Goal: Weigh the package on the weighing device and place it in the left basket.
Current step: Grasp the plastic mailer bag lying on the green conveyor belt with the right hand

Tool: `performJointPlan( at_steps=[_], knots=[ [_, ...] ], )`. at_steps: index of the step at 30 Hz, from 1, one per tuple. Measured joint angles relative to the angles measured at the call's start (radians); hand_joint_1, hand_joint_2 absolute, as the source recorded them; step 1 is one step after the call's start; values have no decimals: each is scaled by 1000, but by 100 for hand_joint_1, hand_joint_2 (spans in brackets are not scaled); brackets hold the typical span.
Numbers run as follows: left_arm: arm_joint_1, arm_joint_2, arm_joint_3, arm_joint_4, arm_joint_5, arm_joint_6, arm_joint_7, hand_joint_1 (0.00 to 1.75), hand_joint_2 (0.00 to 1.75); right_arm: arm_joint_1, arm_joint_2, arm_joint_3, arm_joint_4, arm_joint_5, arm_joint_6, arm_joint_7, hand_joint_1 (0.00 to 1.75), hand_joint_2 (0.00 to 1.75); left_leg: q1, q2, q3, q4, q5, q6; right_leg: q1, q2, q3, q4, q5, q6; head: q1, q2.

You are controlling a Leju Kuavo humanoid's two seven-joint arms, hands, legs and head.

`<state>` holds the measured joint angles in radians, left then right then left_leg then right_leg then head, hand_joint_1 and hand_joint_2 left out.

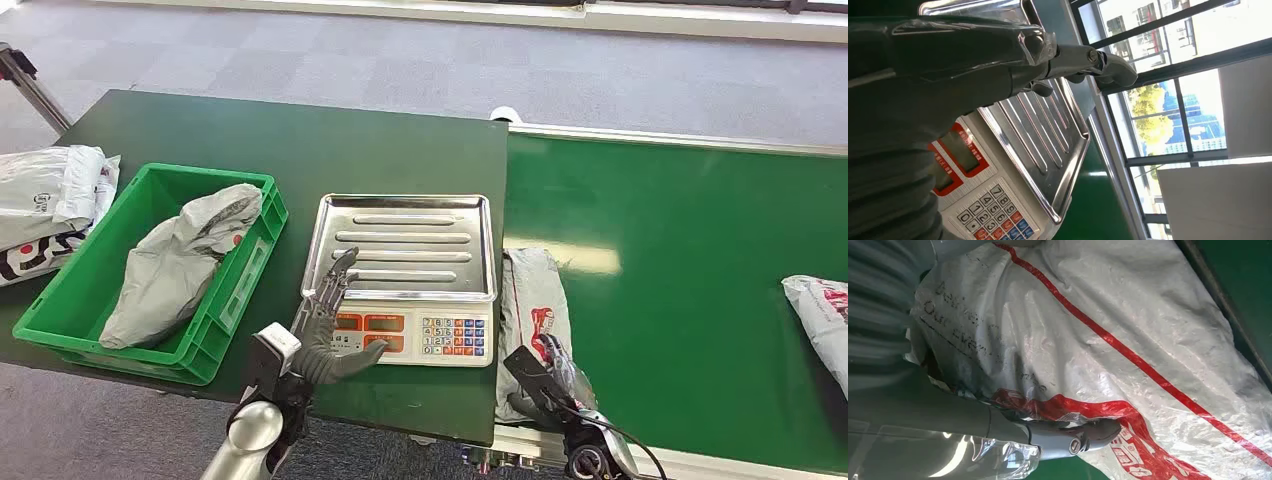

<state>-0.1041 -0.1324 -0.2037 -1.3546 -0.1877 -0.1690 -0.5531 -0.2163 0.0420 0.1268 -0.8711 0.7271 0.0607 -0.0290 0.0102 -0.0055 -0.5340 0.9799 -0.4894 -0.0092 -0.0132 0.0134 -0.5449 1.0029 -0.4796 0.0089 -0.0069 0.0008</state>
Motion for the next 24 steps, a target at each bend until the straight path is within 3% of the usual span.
performJointPlan(
  at_steps=[11,15,24],
  knots=[
    [0,0,0,0,0,0,0,0,175,-1,0,6,1,0,0,0,7,175,0,0,0,0,0,0,0,0,0,0,0,0,0,0],
    [0,0,0,0,0,0,0,0,175,-1,0,9,1,0,-1,-1,175,175,0,0,0,0,0,0,0,0,0,0,0,0,0,0],
    [0,0,0,0,0,3,0,0,175,-8,-2,4,1,-2,-29,-28,175,175,0,0,0,0,0,0,0,0,0,0,0,0,0,0]
  ],
)
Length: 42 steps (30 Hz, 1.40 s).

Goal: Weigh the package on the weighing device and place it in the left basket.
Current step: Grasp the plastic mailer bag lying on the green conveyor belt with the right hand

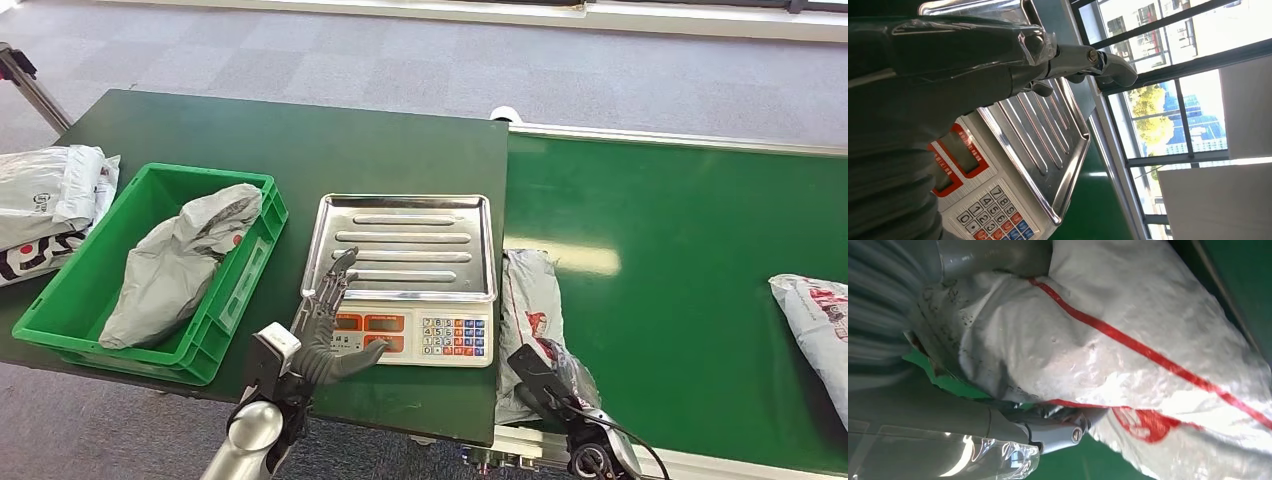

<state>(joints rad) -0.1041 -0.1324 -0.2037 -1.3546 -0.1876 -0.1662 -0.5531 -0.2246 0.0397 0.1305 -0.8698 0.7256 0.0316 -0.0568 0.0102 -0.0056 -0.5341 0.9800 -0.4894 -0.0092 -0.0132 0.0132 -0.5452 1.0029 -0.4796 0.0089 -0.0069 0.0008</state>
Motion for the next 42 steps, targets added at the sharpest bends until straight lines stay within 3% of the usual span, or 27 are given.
performJointPlan(
  at_steps=[23,33,42],
  knots=[
    [2,3,0,-1,7,6,3,0,175,2,-1,-8,-8,-16,-20,-10,175,175,0,-1,-2,0,-1,0,0,0,-1,0,-1,0,0,0],
    [21,6,2,-19,23,14,-6,0,175,86,22,-148,-194,-361,-115,-282,175,175,0,-4,-10,0,0,0,0,-2,-9,0,-1,1,0,0],
    [12,8,0,-9,34,15,-29,0,175,142,43,-217,-324,-491,-164,-390,175,175,0,-4,-13,0,0,0,0,-2,-12,0,-1,1,0,0]
  ],
)
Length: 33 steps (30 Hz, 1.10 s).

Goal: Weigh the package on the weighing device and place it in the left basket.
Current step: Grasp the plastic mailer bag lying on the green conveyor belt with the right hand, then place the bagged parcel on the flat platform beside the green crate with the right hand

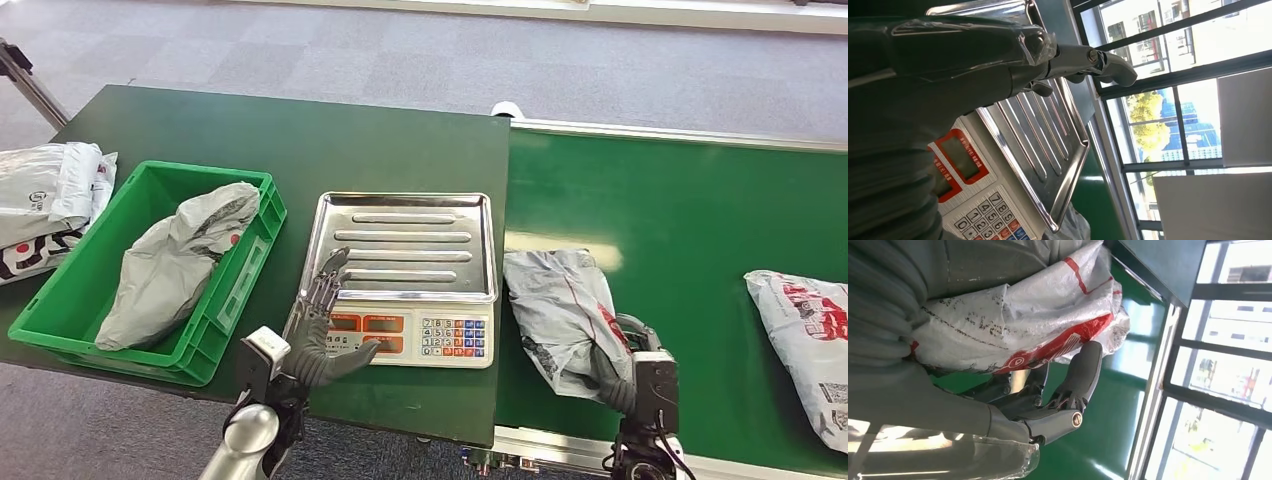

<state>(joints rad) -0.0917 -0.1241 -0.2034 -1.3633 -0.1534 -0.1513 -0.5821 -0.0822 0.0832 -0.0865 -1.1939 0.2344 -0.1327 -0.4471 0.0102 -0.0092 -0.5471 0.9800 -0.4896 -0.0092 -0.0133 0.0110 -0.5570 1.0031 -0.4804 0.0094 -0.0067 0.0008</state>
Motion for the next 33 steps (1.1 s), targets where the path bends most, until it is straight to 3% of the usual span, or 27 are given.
performJointPlan(
  at_steps=[7,17,21,25,33],
  knots=[
    [-9,2,-1,16,6,2,-9,0,175,26,17,-34,-63,-83,-32,-63,175,175,0,0,0,0,0,0,0,0,0,0,0,0,0,0],
    [-27,1,-1,25,43,16,-24,0,175,74,72,-117,-239,-181,-159,-196,175,175,0,0,0,0,0,0,0,0,-1,0,0,0,0,0],
    [-27,0,4,21,83,48,-47,0,175,104,81,-121,-332,-107,-271,-242,175,175,0,0,-1,0,0,0,0,0,0,0,0,0,0,0],
    [-23,-1,33,-11,133,101,-62,0,175,113,64,-65,-423,17,-395,-251,175,175,0,2,-1,0,0,0,0,1,-1,0,0,0,0,0],
    [-17,-8,68,-52,197,123,-67,0,175,59,-14,134,-459,207,-477,-253,175,175,0,1,-1,0,0,0,0,1,0,0,0,0,0,0]
  ],
)
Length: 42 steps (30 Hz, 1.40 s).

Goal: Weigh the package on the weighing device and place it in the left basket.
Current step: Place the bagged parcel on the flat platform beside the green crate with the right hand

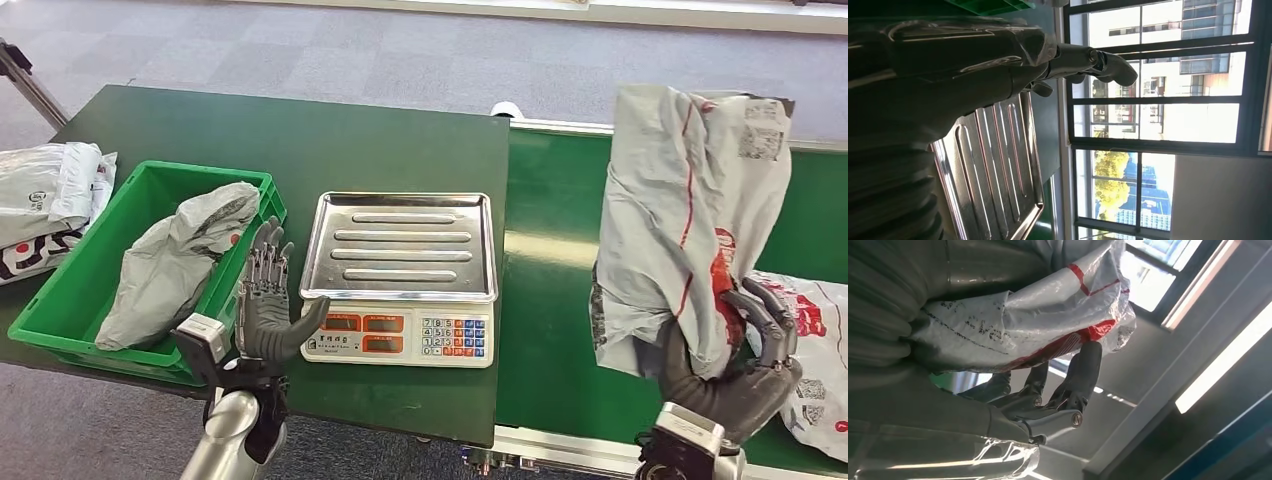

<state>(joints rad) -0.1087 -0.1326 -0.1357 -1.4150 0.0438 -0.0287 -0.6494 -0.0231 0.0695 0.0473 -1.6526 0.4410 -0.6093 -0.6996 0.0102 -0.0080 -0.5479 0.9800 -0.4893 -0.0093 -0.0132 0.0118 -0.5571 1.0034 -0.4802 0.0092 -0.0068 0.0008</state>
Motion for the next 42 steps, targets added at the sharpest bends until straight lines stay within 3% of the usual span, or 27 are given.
performJointPlan(
  at_steps=[5,11,16,32,37,42],
  knots=[
    [-2,-1,5,-1,3,2,-5,0,175,-82,-32,101,65,100,1,0,175,175,0,0,0,0,0,0,0,0,0,0,0,0,0,0],
    [-4,-2,6,-1,6,3,-5,0,175,-133,-48,155,125,123,6,0,175,175,0,-1,0,0,0,0,0,-1,0,0,0,0,0,0],
    [-14,-1,6,0,22,3,-5,0,175,-176,-59,198,207,133,71,11,175,175,0,-1,0,0,0,0,0,-1,0,0,0,0,0,0],
    [-23,0,5,9,35,2,-5,0,175,-226,-68,244,326,177,98,44,175,175,0,-1,-1,0,0,0,0,-1,-1,0,0,0,0,0],
    [-22,1,-4,18,38,1,-9,0,175,-293,-65,282,475,254,113,110,175,175,0,-1,0,0,1,0,0,-1,0,0,0,0,0,0],
    [-29,4,-18,29,46,3,-10,0,175,-384,-40,322,666,236,176,141,175,175,0,-1,0,0,1,0,0,-1,-1,0,0,0,0,0]
  ],
)
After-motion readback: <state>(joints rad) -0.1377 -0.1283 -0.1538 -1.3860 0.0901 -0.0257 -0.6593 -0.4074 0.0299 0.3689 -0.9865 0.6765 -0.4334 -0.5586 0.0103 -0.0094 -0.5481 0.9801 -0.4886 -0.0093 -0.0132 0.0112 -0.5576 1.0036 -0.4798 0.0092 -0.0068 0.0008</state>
